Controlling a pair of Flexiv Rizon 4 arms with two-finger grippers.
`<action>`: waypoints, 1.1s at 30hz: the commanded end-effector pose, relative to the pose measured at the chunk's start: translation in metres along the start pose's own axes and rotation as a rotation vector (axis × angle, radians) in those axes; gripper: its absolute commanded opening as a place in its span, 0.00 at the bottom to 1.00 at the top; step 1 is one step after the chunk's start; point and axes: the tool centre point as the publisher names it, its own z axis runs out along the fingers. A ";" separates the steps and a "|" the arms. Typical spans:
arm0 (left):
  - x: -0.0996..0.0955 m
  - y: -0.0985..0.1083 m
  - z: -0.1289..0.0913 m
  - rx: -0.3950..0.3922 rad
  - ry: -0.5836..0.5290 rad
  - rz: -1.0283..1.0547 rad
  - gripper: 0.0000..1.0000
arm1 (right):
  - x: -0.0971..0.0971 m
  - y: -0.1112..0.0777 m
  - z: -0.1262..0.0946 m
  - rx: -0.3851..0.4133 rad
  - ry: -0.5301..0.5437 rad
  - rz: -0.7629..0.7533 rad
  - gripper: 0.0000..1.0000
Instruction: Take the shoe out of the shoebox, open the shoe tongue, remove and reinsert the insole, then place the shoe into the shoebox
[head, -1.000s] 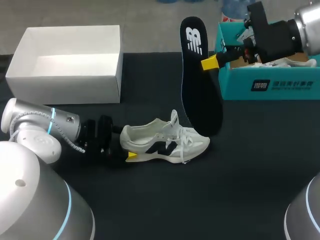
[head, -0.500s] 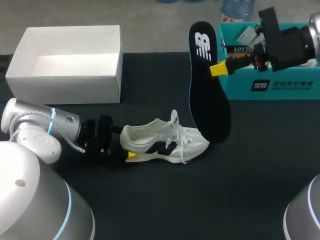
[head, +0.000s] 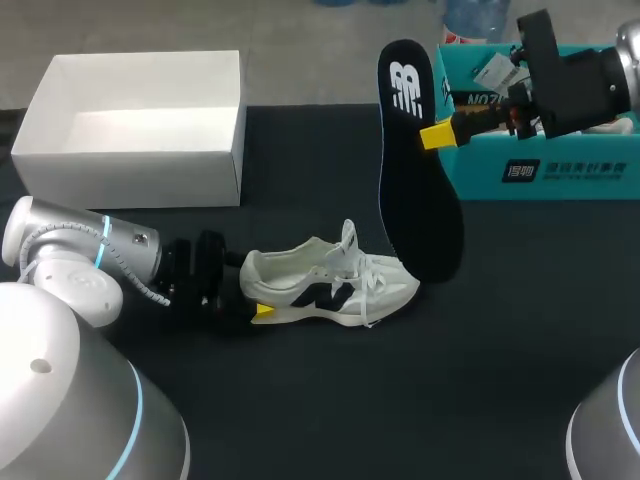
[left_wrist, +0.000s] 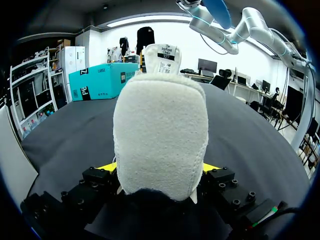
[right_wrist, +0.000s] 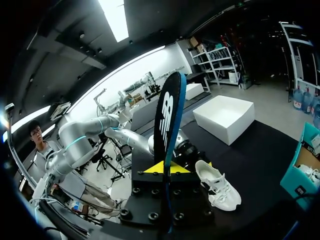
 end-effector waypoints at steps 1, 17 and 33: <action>0.000 0.001 0.001 -0.002 -0.001 0.000 0.00 | -0.001 0.001 0.002 0.004 -0.001 0.002 0.00; 0.000 0.001 0.001 -0.002 -0.001 0.000 0.00 | -0.001 0.001 0.002 0.004 -0.001 0.002 0.00; -0.010 0.002 -0.006 -0.054 0.038 0.006 1.00 | -0.001 0.001 0.002 0.004 -0.001 0.002 0.00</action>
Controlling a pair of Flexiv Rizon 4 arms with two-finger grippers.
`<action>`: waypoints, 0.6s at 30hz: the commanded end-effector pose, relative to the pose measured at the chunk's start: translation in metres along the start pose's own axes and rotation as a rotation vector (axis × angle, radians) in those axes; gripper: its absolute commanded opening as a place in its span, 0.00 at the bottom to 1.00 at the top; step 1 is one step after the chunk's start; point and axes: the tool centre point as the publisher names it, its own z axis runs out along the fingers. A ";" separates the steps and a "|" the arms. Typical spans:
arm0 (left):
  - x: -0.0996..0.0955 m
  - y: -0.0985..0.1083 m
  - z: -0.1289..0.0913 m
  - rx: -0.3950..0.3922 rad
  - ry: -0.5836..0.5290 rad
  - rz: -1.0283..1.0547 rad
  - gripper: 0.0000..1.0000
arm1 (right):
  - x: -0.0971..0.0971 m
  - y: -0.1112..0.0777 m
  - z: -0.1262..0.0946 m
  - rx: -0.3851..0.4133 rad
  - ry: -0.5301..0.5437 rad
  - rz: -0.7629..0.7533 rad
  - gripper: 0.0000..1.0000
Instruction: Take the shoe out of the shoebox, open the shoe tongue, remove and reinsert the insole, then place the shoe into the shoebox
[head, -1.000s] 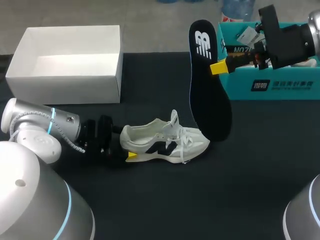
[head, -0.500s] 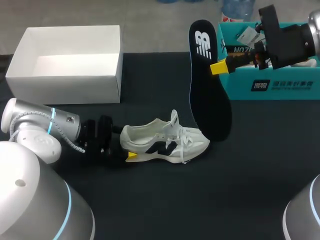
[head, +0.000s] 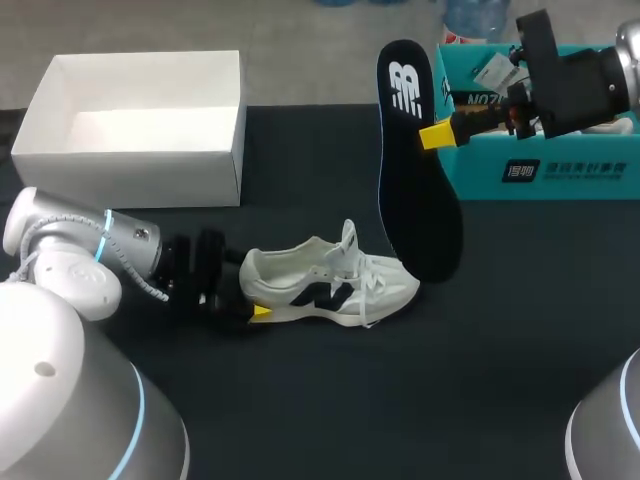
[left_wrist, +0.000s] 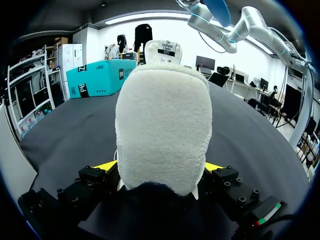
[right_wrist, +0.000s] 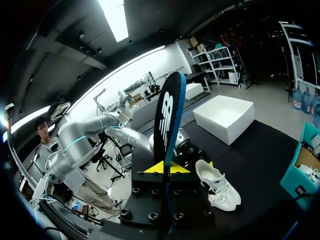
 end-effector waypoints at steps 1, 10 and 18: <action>-0.006 -0.002 -0.005 -0.026 0.011 0.003 1.00 | -0.001 0.001 0.002 0.003 0.000 0.001 0.00; -0.005 -0.001 -0.009 -0.085 0.017 0.024 1.00 | -0.001 0.001 0.002 0.003 0.000 0.001 0.00; -0.004 -0.002 -0.011 -0.089 0.009 0.024 1.00 | -0.001 0.001 0.002 0.003 0.000 0.001 0.00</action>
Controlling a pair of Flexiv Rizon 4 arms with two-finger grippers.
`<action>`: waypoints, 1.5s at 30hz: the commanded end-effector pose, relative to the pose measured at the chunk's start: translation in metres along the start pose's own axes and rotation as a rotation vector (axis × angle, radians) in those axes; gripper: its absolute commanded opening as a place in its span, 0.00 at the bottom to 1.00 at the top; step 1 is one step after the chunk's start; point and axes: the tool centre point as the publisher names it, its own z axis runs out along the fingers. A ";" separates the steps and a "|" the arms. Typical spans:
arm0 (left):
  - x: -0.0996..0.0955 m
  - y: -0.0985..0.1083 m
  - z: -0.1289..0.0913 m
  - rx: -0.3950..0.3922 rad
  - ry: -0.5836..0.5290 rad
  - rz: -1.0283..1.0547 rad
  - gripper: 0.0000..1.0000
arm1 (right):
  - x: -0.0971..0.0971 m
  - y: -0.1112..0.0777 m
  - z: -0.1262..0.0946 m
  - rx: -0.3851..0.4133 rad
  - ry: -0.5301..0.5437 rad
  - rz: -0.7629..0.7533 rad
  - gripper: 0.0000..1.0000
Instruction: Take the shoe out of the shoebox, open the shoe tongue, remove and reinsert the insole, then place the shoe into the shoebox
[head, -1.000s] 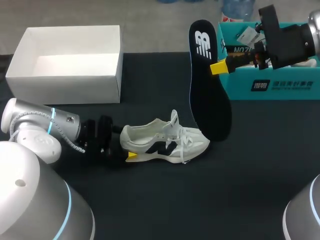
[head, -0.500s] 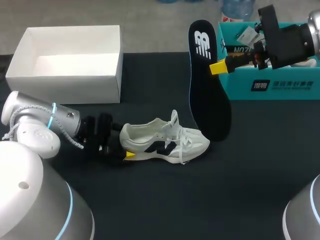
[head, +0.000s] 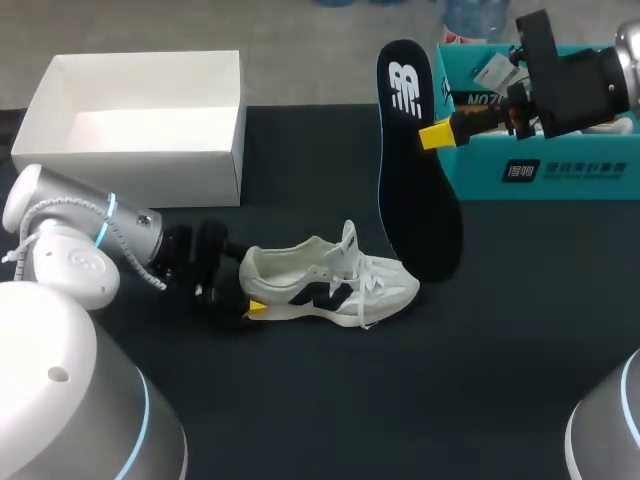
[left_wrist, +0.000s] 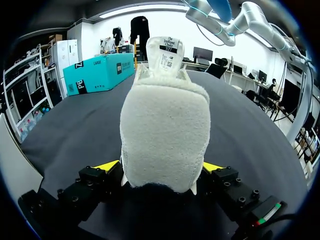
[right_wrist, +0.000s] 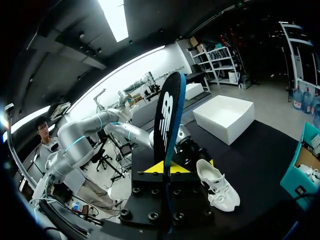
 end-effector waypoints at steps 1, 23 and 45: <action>0.001 -0.002 -0.005 -0.014 -0.011 -0.002 1.00 | -0.001 0.001 0.001 0.002 0.000 0.001 0.00; 0.006 -0.012 -0.026 -0.344 -0.066 0.077 1.00 | -0.001 0.001 0.001 0.002 0.000 0.001 0.00; 0.005 -0.026 -0.039 -0.468 -0.065 0.122 1.00 | -0.001 0.001 0.001 0.002 0.000 0.001 0.00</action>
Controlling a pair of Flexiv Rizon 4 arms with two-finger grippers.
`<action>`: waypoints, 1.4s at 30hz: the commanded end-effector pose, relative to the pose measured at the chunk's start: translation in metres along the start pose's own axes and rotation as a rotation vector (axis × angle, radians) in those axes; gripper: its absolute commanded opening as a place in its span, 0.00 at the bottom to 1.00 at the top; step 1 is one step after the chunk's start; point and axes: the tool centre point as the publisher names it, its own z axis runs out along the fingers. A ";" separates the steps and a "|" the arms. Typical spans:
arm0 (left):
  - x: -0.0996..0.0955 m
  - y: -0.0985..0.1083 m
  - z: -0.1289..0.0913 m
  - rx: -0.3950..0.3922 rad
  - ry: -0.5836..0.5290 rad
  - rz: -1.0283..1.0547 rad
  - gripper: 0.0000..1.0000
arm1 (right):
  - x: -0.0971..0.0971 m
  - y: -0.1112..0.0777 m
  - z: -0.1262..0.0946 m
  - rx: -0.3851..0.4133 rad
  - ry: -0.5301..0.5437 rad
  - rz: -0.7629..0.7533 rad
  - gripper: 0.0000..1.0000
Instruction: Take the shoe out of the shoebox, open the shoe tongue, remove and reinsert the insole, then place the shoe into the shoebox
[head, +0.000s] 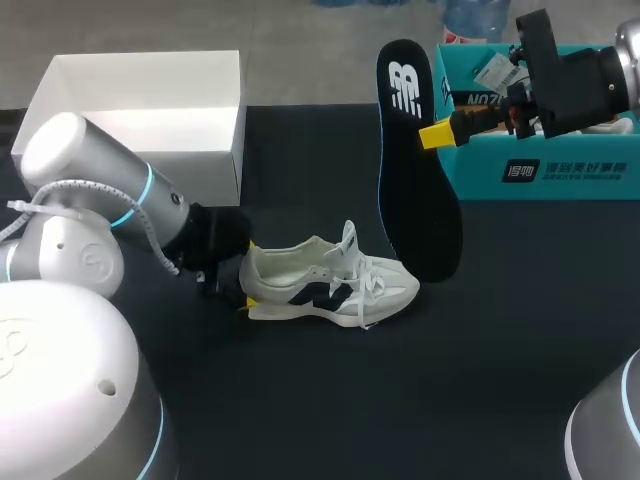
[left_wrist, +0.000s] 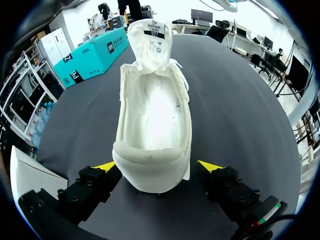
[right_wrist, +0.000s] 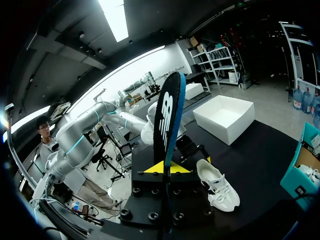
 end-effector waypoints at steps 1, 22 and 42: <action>0.000 -0.008 -0.012 -0.119 0.016 0.013 1.00 | -0.001 0.000 0.001 0.002 0.000 0.001 0.00; -0.009 -0.021 -0.034 -0.389 0.093 0.000 1.00 | -0.001 0.000 0.001 0.002 0.000 0.001 0.00; -0.008 -0.027 -0.044 -0.452 0.037 0.035 1.00 | -0.001 0.000 0.001 0.002 0.000 0.001 0.00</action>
